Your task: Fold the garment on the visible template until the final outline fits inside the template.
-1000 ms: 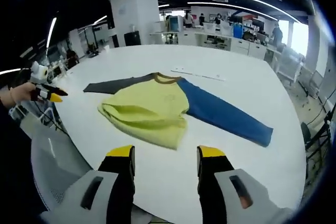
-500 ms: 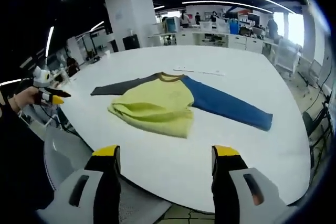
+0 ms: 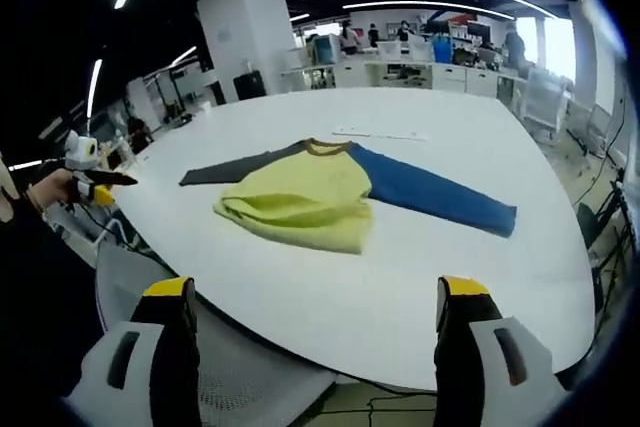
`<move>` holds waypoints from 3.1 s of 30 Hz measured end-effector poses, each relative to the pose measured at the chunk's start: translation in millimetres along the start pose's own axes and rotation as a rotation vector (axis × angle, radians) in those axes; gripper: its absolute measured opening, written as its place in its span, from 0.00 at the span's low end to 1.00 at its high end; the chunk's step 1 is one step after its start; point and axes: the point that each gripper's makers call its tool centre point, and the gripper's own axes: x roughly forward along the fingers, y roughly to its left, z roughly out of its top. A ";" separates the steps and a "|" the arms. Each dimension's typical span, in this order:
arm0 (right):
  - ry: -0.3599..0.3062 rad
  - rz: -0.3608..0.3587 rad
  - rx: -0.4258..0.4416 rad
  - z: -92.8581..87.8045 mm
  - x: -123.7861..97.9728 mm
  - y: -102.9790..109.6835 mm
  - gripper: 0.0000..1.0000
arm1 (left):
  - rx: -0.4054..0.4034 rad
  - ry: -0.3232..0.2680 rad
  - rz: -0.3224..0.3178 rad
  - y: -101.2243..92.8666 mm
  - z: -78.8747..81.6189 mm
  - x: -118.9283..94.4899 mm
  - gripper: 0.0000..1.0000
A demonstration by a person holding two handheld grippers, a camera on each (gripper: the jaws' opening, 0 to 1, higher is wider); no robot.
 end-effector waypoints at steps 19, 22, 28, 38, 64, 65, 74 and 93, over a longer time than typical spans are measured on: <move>0.032 0.026 -0.009 -3.3 13.8 4.1 1.00 | 0.080 0.075 0.045 10.6 -7.4 12.2 0.97; 0.035 0.021 -0.001 -4.2 14.7 2.3 1.00 | 0.093 0.076 0.036 6.3 -7.4 22.5 0.95; 0.051 0.013 0.015 -9.4 22.7 -7.2 1.00 | 0.094 0.073 0.023 7.5 -8.2 45.9 0.88; 0.098 0.022 0.005 -10.9 57.1 -19.7 0.97 | 0.150 0.084 0.050 22.9 -8.9 99.2 0.70; 0.147 0.092 -0.028 4.3 148.0 -36.4 0.88 | 0.269 0.027 0.219 67.6 3.9 196.7 0.36; 0.149 0.092 -0.029 4.2 149.3 -36.9 0.88 | 0.270 0.027 0.226 68.8 3.0 198.9 0.35; 0.149 0.082 -0.032 7.7 173.8 -47.4 0.79 | 0.313 0.011 0.289 73.8 7.7 209.7 0.25; 0.170 0.109 -0.169 17.9 225.1 -73.5 0.48 | 0.360 0.025 0.306 78.4 10.4 218.3 0.18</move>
